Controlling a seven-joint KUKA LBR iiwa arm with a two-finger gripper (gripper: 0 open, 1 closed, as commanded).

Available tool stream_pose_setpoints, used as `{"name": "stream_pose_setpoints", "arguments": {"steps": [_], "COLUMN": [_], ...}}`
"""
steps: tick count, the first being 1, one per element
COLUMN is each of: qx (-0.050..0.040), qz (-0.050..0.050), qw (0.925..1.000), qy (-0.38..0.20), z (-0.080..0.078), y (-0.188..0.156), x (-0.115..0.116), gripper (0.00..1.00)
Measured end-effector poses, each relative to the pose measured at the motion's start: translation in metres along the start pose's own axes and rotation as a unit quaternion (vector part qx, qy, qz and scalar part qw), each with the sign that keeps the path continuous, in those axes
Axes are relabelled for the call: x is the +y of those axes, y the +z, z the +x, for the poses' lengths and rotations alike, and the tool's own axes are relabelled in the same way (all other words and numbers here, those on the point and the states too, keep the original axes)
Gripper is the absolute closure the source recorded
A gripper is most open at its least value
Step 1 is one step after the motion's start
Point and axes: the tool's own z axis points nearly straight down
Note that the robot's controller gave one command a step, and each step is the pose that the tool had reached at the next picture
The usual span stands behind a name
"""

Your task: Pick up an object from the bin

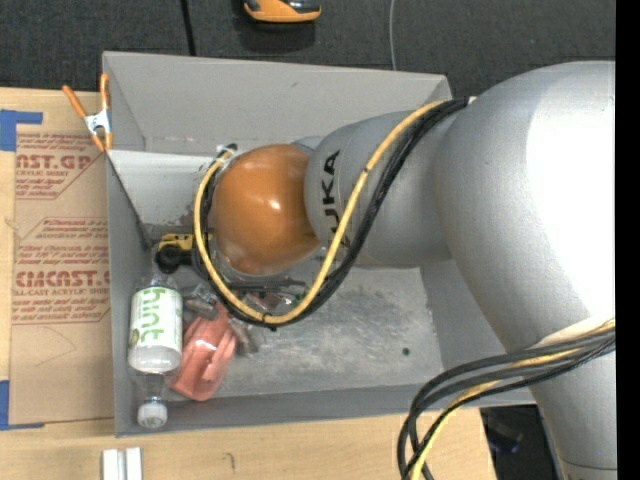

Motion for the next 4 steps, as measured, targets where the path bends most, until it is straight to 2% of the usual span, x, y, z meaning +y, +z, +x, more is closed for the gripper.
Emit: {"name": "stream_pose_setpoints", "arguments": {"steps": [4], "qx": [0.0025], "qz": [-0.004], "qw": [1.0000], "qy": [0.001], "z": [0.003], "y": [-0.019], "x": [-0.001], "gripper": [1.00]}}
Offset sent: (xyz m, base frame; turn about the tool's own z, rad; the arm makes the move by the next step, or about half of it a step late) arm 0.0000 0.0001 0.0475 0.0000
